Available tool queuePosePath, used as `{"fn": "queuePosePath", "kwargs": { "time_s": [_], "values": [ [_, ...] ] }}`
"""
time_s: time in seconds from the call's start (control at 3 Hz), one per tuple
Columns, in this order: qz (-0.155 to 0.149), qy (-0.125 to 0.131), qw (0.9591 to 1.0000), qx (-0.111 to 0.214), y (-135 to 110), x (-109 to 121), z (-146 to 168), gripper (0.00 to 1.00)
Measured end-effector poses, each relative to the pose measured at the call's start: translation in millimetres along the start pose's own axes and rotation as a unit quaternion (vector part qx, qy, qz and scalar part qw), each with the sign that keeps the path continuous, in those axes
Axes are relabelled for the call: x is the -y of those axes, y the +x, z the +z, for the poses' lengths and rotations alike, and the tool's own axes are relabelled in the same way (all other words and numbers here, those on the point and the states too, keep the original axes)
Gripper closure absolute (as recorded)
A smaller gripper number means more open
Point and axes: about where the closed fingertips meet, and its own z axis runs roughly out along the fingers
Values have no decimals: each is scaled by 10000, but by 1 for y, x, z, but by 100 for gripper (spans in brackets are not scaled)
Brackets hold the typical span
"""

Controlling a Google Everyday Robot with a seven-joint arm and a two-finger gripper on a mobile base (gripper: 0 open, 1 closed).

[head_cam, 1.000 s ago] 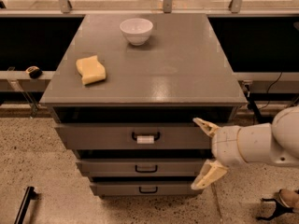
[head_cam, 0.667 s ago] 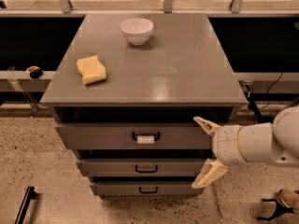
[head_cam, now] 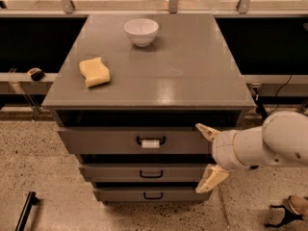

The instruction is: Open top drawer

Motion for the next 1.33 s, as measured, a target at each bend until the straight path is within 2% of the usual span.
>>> {"fn": "queuePosePath", "kwargs": {
  "time_s": [0.33, 0.67, 1.0, 1.33],
  "values": [
    [-231, -144, 9994, -193, 19, 4, 27, 0],
    [-609, 110, 9977, -268, 19, 21, 27, 0],
    [-819, 130, 9957, -416, 15, 34, 30, 0],
    [-751, -171, 9950, -637, 23, 43, 42, 2]
  ]
}}
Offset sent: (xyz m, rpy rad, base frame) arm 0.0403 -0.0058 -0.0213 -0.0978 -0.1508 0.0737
